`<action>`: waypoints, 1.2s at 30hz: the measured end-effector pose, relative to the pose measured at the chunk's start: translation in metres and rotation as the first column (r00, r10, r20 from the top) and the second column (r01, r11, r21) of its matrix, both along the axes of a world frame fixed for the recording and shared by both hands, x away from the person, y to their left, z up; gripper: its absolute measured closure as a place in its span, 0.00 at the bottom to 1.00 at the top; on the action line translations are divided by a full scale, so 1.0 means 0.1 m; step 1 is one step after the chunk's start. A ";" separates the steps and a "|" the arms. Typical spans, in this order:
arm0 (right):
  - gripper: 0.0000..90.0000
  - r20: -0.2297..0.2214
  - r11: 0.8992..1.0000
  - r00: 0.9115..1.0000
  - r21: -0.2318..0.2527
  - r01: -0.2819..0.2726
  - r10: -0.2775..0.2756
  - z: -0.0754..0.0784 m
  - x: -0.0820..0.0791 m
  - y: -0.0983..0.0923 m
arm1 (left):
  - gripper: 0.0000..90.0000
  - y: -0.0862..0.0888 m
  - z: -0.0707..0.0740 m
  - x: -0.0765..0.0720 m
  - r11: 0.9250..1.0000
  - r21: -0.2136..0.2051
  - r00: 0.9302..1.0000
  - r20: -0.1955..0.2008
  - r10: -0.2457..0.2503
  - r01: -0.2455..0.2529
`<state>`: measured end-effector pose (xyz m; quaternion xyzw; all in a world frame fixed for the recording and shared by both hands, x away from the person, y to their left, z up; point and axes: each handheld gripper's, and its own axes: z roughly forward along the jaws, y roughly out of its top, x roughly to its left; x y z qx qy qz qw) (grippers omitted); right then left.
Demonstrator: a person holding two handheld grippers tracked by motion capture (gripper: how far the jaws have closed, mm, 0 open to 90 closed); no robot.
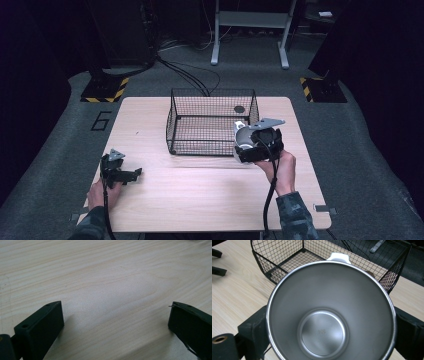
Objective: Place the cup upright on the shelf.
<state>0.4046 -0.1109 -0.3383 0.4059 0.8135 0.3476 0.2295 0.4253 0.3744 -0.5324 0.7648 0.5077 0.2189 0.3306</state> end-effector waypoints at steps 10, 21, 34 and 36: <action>0.07 0.006 1.000 1.000 -0.015 -0.013 0.013 0.10 0.16 0.04 | 0.00 0.00 0.00 0.00 1.000 0.001 1.000 -0.004 -0.003 0.003; 0.07 -0.004 1.000 1.000 -0.026 -0.012 0.012 0.18 0.33 0.10 | 0.00 0.00 0.00 0.00 1.000 0.001 1.000 -0.005 -0.004 0.004; 0.07 -0.012 1.000 1.000 -0.028 -0.010 0.009 0.21 0.56 0.17 | 0.00 0.00 0.00 0.00 1.000 0.001 1.000 -0.002 -0.002 0.002; 0.07 -0.014 0.999 1.000 -0.029 -0.013 0.013 0.22 0.61 0.19 | 0.00 0.00 0.00 0.00 1.000 0.000 1.000 0.000 0.000 0.000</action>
